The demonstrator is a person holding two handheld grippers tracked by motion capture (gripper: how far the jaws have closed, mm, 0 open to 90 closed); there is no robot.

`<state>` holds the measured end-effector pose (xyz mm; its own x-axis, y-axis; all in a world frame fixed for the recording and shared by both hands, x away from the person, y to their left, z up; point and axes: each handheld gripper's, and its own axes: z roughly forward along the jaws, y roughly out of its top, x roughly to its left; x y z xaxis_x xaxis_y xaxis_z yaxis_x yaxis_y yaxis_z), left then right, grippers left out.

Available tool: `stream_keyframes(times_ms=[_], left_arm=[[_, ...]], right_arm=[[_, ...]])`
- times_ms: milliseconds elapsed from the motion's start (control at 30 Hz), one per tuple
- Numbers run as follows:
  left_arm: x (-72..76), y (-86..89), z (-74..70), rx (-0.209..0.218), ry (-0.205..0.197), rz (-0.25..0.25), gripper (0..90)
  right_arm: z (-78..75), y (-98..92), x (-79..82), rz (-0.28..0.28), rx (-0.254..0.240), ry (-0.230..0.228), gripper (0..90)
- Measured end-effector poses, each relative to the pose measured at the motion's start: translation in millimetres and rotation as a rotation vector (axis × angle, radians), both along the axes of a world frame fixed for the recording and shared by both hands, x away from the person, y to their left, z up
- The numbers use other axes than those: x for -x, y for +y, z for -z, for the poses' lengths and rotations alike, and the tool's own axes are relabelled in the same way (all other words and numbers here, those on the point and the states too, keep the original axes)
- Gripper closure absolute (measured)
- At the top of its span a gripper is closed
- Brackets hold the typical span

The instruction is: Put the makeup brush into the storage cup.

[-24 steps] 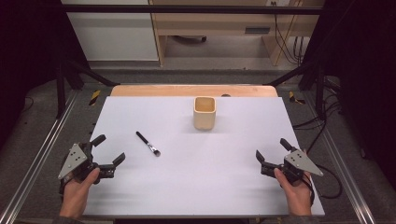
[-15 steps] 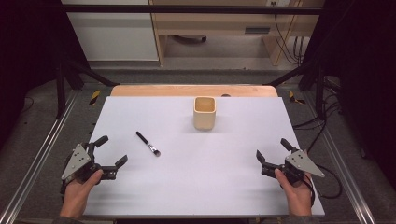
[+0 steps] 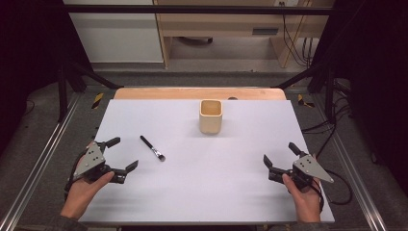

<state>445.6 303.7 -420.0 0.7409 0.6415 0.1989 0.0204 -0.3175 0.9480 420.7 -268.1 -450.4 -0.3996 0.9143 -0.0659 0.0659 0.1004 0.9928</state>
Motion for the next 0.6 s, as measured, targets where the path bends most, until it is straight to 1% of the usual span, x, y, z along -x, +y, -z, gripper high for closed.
stream_keyframes(times_ms=[33,100,133,167,200,300,333,367,433,467,533,567,600], left_arm=[[0.0,0.0,0.0,0.0,0.0,0.0,0.0],[-2.7,-3.2,-4.0,-0.015,0.008,0.015,0.0],[-3.6,-3.9,-5.3,-0.028,0.01,0.018,0.0],[-5.3,-6.1,-8.6,-0.059,0.017,0.032,0.0],[-5.3,-6.1,-8.6,-0.059,0.017,0.032,0.0],[-7.2,-8.6,-13.0,-0.096,0.023,0.051,0.1],[-8.5,-10.4,-14.9,-0.116,0.034,0.065,0.1],[-8.5,-10.4,-14.9,-0.116,0.034,0.065,0.2],[-9.7,-12.0,-16.1,-0.138,0.042,0.076,0.2],[-10.3,-13.2,-16.6,-0.152,0.049,0.084,0.3],[-12.0,-17.8,-19.2,-0.207,0.055,0.104,0.3],[-12.0,-17.8,-19.2,-0.207,0.055,0.104,0.3],[-13.0,-19.7,-20.8,-0.229,0.06,0.115,0.3]], right_arm=[[-0.2,0.3,0.1,-0.002,0.001,0.0,2.4],[-0.5,1.2,0.3,-0.006,-0.005,-0.003,2.4],[-0.5,1.2,0.3,-0.006,-0.005,-0.003,2.4],[-0.6,1.3,0.1,-0.009,-0.004,-0.006,2.4],[-0.6,1.3,0.1,-0.009,-0.004,-0.006,2.4],[-1.1,1.7,0.0,-0.01,-0.008,-0.005,2.3],[-1.0,2.1,-0.5,-0.012,-0.01,-0.006,2.3],[-1.0,2.1,-0.5,-0.012,-0.01,-0.006,2.3],[-0.7,2.7,-1.0,-0.015,-0.007,-0.004,2.3],[-0.7,2.8,-1.2,-0.016,-0.006,-0.003,2.3],[-1.0,3.0,-0.8,-0.018,-0.006,-0.004,2.3],[-1.0,3.0,-0.8,-0.018,-0.006,-0.004,2.3],[-1.1,3.1,-0.8,-0.019,-0.01,-0.004,2.3]])
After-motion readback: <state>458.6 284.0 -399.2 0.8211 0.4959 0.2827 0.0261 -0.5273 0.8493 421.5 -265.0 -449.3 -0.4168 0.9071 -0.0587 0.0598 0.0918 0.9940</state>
